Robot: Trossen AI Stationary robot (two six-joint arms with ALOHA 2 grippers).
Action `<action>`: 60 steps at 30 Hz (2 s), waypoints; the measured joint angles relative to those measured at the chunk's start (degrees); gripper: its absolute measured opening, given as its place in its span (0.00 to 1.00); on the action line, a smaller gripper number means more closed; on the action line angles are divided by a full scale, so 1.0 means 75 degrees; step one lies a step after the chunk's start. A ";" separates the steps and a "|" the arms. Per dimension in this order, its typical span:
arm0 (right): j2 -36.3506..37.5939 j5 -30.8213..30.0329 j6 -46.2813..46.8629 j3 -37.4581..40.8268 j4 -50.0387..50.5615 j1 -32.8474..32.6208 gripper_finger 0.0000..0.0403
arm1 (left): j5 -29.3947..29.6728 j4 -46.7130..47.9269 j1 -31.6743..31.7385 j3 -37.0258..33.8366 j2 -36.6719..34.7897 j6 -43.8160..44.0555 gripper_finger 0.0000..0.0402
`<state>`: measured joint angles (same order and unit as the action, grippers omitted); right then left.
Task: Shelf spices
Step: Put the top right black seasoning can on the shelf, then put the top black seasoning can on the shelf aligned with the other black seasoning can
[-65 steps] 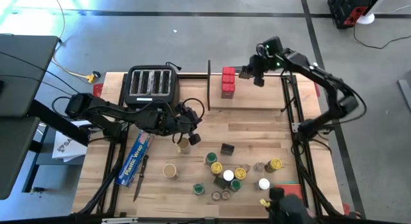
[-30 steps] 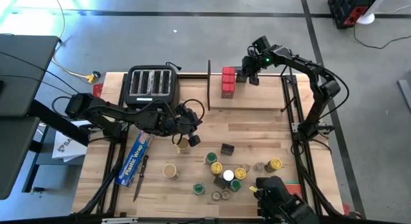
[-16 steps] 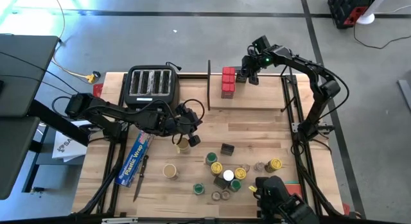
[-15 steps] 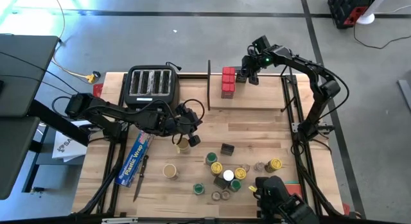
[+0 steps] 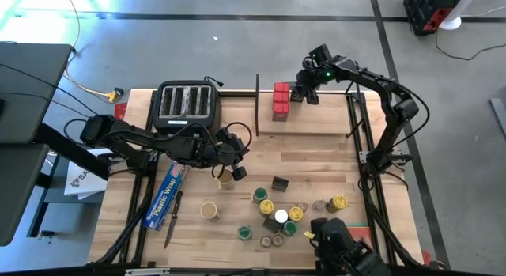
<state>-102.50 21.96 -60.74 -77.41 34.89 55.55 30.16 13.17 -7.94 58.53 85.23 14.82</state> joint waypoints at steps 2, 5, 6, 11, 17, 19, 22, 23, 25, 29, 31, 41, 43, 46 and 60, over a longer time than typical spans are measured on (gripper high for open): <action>0.0000 -0.0165 -0.0142 0.0000 0.0000 -0.0072 0.57 | -0.0002 -0.0001 0.0000 -0.0002 0.0000 0.0002 0.00; 0.0000 -0.0308 -0.0319 0.0000 -0.0006 -0.0173 0.57 | -0.0007 -0.0003 0.0000 0.0000 0.0000 0.0002 0.00; 0.0000 -0.0309 -0.0354 0.0000 -0.0010 -0.0200 0.57 | -0.0007 -0.0003 0.0000 -0.0001 0.0000 0.0002 0.00; 0.0000 -0.0335 -0.0514 0.0000 -0.0058 -0.0268 0.55 | -0.0010 -0.0003 0.0000 0.0001 0.0000 0.0002 0.00; 0.0000 -0.0362 -0.0626 0.0000 -0.0058 -0.0265 0.50 | -0.0010 0.0000 0.0000 -0.0001 0.0000 0.0002 0.00; 0.0000 -0.0365 -0.0660 0.0000 -0.0061 -0.0265 0.50 | -0.0010 -0.0003 -0.0001 0.0000 0.0000 0.0003 0.00; 0.0000 -0.0368 -0.0548 0.0000 -0.0151 -0.0265 0.50 | -0.0010 0.0000 -0.0001 -0.0001 0.0000 0.0012 0.00; 0.0000 -0.0373 -0.0519 0.0000 -0.0185 -0.0265 0.50 | -0.0010 0.0000 -0.0002 0.0000 0.0000 0.0011 0.00; 0.0009 -0.0420 -0.0506 0.0000 -0.0173 -0.0265 0.50 | -0.0010 -0.0003 -0.0003 0.0000 0.0000 0.0013 0.00; 0.0015 -0.0538 -0.0507 0.0000 -0.0176 -0.0317 0.50 | -0.0014 -0.0002 -0.0001 -0.0002 0.0000 0.0014 0.00; 0.0015 -0.0635 -0.0507 0.0000 -0.0178 -0.0385 0.50 | -0.0083 -0.0001 -0.0002 0.0000 0.0000 0.0013 0.00; 0.0065 -0.1000 -0.0523 0.0000 -0.0174 -0.0668 0.50 | -0.0150 -0.0005 -0.0003 -0.0002 0.0001 0.0025 0.00; 0.0175 -0.1000 -0.0564 0.0000 -0.0210 -0.0682 0.50 | -0.0150 -0.0006 -0.0003 0.0000 0.0003 0.0025 0.00; 0.0419 -0.1002 -0.0561 0.0000 -0.0343 -0.0679 0.50 | -0.0150 -0.0017 -0.0003 -0.0002 0.0003 0.0025 0.00; 0.1990 -0.1554 0.1935 0.0000 0.0036 -0.1452 0.50 | -0.0145 -0.0129 0.0000 0.0001 0.0003 0.0008 0.00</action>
<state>-87.57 10.31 -46.23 -77.41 35.17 44.66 29.08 12.20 -7.94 58.54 85.25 14.88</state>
